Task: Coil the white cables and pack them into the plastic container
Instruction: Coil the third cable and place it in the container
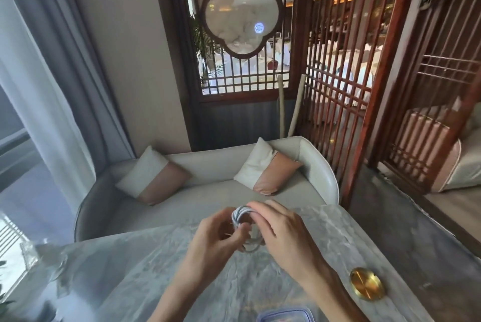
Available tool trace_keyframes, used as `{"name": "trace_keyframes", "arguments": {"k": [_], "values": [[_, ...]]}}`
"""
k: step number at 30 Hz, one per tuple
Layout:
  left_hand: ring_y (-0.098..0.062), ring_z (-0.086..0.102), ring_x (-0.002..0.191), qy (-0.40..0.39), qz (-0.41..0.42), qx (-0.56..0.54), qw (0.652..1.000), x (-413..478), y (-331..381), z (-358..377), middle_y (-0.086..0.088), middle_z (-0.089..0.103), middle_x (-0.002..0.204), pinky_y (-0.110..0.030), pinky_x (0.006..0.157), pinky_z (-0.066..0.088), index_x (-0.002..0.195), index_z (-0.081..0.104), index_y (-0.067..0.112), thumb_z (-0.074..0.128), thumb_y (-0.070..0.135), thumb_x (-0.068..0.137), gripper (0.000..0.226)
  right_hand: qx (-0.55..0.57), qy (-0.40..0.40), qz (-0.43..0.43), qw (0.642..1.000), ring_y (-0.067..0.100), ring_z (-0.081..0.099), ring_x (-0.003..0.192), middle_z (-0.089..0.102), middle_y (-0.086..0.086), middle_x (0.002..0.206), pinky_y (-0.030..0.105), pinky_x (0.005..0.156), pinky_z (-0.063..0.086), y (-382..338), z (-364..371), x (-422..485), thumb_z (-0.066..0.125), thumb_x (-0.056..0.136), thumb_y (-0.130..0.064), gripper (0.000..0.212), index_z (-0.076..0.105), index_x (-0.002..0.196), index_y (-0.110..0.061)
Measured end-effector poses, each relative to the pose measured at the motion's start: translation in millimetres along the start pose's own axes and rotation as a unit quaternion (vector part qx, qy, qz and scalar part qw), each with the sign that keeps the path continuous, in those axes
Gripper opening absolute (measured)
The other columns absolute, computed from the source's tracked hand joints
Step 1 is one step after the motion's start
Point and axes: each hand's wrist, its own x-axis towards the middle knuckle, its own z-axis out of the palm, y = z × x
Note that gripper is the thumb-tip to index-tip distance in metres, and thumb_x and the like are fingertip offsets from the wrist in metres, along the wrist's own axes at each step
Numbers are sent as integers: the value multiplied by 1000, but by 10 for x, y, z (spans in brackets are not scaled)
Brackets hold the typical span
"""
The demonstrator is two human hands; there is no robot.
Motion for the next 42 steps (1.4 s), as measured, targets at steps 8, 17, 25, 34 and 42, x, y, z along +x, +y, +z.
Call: {"name": "trace_keyframes", "arguments": {"k": [8,17,25,34,42], "values": [[-24,73,70,20,-39,-26,999,-107,-54,-69,-11,74,75,-36,64,59,85,71,12,66,16,90,7,23,-7,44,999,11,64,101,69,-7,107,27,85,50,-26,198,10,54,96,-12,22,67,111,-21],[-13,69,61,-15,-42,-13,999,-70,0,-349,-6,78,74,-17,56,50,81,78,15,73,-2,80,18,111,-73,48,990,4,62,93,65,-12,102,21,80,50,-89,278,74,46,92,2,38,60,108,-29],[-16,63,53,34,25,110,993,-128,-78,-287,-3,70,68,-38,56,53,75,61,19,68,5,83,18,89,-7,40,995,5,63,88,68,-11,94,20,76,49,-32,351,130,44,95,-14,20,63,97,-23],[-15,54,49,65,-31,-27,997,-348,-172,-198,-13,65,63,-25,53,44,70,56,18,63,9,72,12,142,17,59,988,3,63,86,69,-12,91,14,75,47,-57,476,94,46,96,-16,20,64,93,-23],[-18,50,56,-26,-160,-39,986,-316,-192,-426,4,53,63,-35,64,41,76,47,15,58,36,82,25,37,-35,107,993,12,59,79,65,-7,89,17,67,37,-188,840,-46,54,90,-13,16,64,97,-24]]}}
